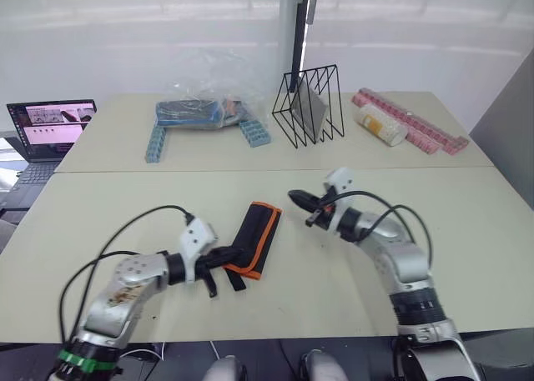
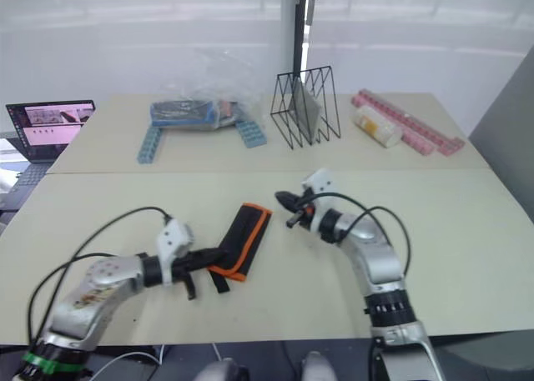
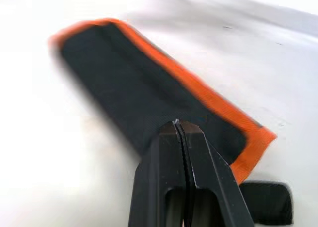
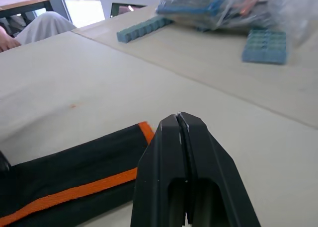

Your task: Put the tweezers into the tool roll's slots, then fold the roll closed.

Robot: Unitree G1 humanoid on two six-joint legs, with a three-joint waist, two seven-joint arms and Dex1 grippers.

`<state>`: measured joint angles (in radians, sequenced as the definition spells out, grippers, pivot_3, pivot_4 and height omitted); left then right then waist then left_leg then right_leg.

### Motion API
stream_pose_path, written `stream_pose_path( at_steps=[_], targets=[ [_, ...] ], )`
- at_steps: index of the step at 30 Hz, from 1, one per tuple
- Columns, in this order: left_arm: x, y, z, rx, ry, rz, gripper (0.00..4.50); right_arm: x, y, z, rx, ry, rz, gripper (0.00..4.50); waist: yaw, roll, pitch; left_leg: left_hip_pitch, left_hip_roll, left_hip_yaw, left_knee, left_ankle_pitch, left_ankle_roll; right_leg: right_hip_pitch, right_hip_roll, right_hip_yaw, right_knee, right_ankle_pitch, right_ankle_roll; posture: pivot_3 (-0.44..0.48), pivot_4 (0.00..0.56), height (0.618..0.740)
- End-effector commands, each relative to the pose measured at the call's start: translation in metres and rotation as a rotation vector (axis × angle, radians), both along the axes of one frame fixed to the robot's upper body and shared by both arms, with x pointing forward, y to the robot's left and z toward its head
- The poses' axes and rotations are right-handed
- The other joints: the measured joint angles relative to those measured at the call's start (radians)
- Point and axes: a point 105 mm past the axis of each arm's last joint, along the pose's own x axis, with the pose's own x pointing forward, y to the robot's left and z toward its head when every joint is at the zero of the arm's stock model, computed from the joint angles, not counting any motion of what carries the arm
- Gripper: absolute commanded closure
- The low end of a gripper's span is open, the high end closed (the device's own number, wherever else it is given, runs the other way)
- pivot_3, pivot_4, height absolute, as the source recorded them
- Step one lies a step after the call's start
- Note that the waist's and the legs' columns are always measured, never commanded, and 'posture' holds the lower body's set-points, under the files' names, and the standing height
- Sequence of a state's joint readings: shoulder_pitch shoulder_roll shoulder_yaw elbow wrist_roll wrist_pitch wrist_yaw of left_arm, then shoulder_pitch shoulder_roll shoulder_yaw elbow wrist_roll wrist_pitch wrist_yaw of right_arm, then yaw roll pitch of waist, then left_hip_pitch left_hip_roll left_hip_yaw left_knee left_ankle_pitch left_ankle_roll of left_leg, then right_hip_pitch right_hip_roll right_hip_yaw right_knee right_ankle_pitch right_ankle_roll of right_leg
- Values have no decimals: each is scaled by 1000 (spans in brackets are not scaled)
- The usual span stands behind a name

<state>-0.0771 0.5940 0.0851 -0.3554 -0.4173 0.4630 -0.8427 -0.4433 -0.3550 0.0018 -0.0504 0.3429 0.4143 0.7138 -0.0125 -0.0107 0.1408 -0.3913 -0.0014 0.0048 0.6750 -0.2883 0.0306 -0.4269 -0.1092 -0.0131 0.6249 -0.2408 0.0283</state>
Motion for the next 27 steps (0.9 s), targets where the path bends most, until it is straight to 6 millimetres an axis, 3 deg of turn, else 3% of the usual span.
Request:
stream_pose_path(
  at_steps=[1, 3, 6, 12, 15, 17, 27],
  targets=[
    [-16, 27, 43, -119, -118, 71, 4475, -13, -26, 13, -17, -38, -30, 4500, 1, -1, 2, 0, 0, 0, 0, 0, 0, 1, -1, 0, -1, 0, 0, 0, 150, 722],
    [-28, 49, 46, -113, -125, 129, 4500, -18, -46, 10, -41, -18, -59, 3956, 1, -1, 4, 0, 0, 0, 0, -1, 1, 2, -3, 0, -2, 0, 0, 0, 150, 722],
    [-49, 93, 32, -13, -72, 233, 3738, -30, -84, -7, -121, 17, -126, 3068, 2, -1, 5, 1, -1, 1, 0, -1, 2, 2, -1, -2, -3, 0, 0, 0, 150, 722],
    [-83, 160, 9, 72, -3, 419, 1659, -54, -150, -26, -113, 79, -253, 964, 11, -1, 7, 3, -1, 4, 2, -2, 3, 5, 5, -2, -5, 0, 0, 0, 150, 722],
    [-95, 181, 2, 93, 12, 485, 672, -63, -175, -31, -116, 102, -297, 0, 17, -2, 7, 4, -1, 6, 3, -2, 3, 6, 5, -2, -5, 0, 0, 0, 150, 722],
    [-98, 192, 3, 87, 2, 525, 31, -65, -187, -34, -119, 111, -326, 0, 19, -2, 8, 4, -1, 7, 4, -2, 3, 6, 6, -1, -4, 0, 1, 0, 150, 722],
    [-88, 195, 3, 73, -7, 553, 8, -66, -199, -49, -152, 129, -370, 0, 21, -3, 8, 6, 0, 8, 5, -2, 3, 6, 6, 0, -1, 0, 1, 0, 150, 722]
  ],
)
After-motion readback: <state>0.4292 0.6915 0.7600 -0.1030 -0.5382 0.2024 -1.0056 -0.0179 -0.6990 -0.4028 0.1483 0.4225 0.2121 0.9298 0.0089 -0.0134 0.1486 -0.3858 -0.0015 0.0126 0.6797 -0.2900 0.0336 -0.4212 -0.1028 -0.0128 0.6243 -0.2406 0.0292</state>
